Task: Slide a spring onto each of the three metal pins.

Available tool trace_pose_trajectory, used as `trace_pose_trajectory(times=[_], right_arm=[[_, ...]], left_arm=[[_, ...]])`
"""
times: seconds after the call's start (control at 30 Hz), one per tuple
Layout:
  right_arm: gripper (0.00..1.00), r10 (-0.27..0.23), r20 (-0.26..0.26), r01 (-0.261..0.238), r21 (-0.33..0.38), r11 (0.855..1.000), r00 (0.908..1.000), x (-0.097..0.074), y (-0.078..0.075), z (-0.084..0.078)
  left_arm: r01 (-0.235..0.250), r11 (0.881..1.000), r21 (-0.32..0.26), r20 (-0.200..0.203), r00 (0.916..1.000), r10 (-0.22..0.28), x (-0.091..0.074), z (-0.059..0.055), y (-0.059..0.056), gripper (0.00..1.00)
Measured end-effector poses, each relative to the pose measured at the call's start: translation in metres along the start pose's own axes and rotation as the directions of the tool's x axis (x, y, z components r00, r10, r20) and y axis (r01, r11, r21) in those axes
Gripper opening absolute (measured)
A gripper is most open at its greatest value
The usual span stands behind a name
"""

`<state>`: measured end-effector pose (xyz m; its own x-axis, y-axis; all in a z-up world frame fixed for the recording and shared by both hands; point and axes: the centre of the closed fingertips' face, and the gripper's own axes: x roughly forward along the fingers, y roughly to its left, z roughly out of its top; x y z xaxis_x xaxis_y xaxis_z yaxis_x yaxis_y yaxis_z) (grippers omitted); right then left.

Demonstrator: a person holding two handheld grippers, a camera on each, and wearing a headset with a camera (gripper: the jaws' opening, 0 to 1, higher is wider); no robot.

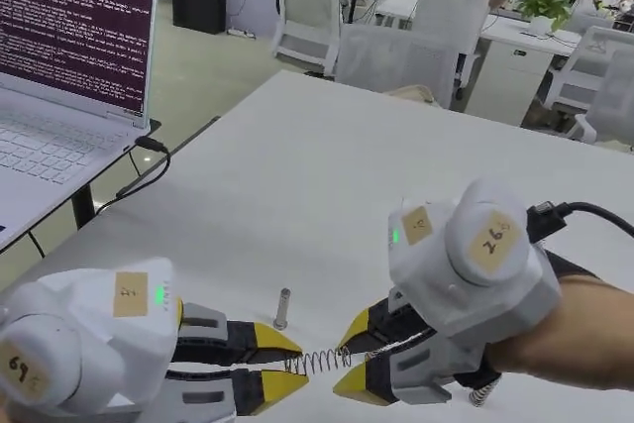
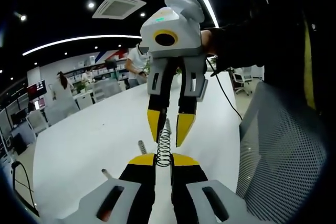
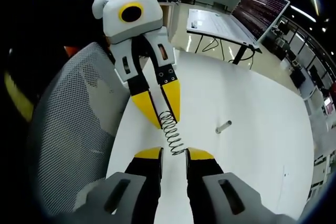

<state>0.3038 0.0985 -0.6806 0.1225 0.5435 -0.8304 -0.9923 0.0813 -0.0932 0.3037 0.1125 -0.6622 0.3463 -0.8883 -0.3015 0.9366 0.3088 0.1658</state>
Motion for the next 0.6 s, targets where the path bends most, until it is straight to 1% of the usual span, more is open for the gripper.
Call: trace_pose_trajectory(times=[0.1, 0.13, 0.4, 0.6], right_arm=[[0.08, -0.007, -0.007, 0.006, -0.011, 1.0, 1.0, -0.001, -0.002, -0.001], [0.08, -0.008, -0.009, 0.007, -0.015, 1.0, 0.9999, -0.001, -0.002, 0.0], [0.08, -0.018, -0.002, 0.018, -0.024, 1.0, 0.9998, -0.006, -0.003, 0.009], [0.08, -0.025, -0.001, 0.024, -0.046, 0.999, 0.9997, -0.01, -0.002, 0.017]], left_arm=[[0.005, 1.0, 0.004, 0.0, 1.0, -0.005, 0.001, 0.0, -0.001, 0.02], [0.006, 1.0, 0.005, 0.002, 1.0, -0.006, 0.001, 0.0, -0.001, 0.02], [-0.005, 1.0, 0.005, -0.004, 1.0, 0.005, 0.0, -0.003, 0.002, 0.02], [-0.008, 1.0, 0.005, -0.011, 0.9999, 0.008, 0.001, -0.005, 0.003, 0.02]])
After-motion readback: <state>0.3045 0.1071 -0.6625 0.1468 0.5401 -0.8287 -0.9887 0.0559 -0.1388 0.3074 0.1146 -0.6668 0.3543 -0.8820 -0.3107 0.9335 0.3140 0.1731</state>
